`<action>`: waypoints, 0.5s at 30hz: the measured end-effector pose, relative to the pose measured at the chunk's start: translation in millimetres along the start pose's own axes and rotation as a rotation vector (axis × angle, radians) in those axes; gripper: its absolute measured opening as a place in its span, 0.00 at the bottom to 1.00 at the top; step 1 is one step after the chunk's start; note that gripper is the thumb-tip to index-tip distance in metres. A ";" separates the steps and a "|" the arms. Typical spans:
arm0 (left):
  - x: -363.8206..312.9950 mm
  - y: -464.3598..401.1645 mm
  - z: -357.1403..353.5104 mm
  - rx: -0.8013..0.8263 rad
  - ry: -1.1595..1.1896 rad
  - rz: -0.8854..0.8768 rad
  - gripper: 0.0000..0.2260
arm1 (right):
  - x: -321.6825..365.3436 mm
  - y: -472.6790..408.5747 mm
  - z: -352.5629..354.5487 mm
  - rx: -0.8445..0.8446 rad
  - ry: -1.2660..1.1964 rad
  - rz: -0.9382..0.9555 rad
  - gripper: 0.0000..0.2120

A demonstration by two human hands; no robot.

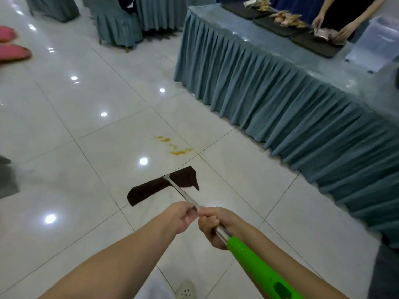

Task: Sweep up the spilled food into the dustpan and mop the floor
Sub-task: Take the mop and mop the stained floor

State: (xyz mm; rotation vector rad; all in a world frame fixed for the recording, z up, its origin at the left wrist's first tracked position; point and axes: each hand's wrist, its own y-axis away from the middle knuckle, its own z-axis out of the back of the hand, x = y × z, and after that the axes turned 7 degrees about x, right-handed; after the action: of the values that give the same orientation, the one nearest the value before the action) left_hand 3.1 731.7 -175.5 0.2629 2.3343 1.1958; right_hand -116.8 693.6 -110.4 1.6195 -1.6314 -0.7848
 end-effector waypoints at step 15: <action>-145.7 -89.1 -56.0 0.057 -0.065 0.012 0.10 | 140.4 -46.5 -90.2 -0.031 -0.048 0.067 0.08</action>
State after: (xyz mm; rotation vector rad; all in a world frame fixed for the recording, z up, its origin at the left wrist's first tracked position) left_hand 103.9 583.0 -169.4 0.3308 2.3165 1.1105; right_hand -12.9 556.8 -88.2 1.5271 -1.6903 -0.8158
